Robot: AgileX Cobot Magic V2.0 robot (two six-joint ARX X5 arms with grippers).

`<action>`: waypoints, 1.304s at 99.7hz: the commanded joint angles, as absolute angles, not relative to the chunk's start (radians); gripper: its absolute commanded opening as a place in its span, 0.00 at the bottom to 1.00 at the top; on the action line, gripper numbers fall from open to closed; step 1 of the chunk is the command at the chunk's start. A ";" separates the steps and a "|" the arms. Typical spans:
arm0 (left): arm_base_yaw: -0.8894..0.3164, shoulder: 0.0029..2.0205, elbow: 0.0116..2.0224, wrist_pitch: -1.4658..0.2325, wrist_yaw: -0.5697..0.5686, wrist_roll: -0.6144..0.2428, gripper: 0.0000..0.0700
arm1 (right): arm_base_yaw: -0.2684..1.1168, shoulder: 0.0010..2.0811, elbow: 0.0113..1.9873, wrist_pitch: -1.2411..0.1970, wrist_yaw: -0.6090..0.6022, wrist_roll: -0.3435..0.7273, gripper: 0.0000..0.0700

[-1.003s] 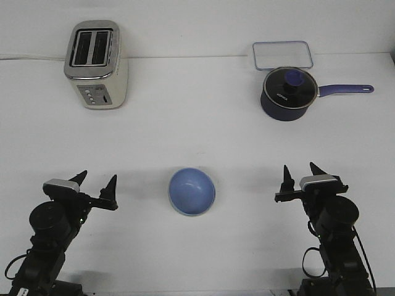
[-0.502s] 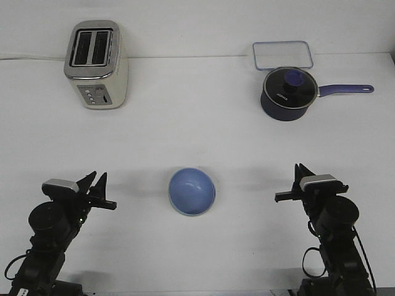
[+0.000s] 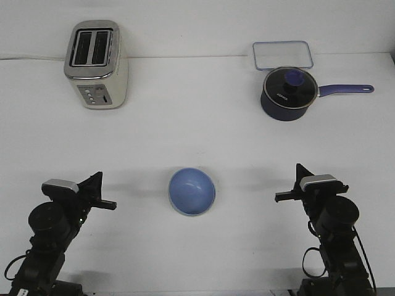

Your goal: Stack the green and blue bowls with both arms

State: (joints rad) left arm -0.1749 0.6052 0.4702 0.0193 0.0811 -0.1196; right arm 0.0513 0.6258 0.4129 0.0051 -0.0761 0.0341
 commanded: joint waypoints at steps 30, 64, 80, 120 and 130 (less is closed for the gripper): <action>-0.177 0.606 0.482 0.031 0.078 -0.122 0.02 | 0.052 0.628 0.426 0.015 -0.078 0.044 0.00; -0.171 0.555 0.476 0.056 0.046 -0.102 0.02 | 0.052 0.628 0.426 0.015 -0.078 0.044 0.00; -0.146 0.451 0.410 0.084 0.046 -0.098 0.02 | 0.052 0.628 0.426 0.015 -0.078 0.044 0.00; -0.067 0.036 0.080 0.175 0.046 -0.087 0.02 | 0.052 0.628 0.426 0.015 -0.078 0.044 0.00; -0.052 0.003 0.044 0.178 0.047 -0.088 0.02 | 0.052 0.629 0.426 0.015 -0.078 0.044 0.00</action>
State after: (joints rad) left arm -0.0570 0.0032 0.0463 0.1612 0.0509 -0.0952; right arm 0.0513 0.6258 0.4129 0.0051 -0.0761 0.0341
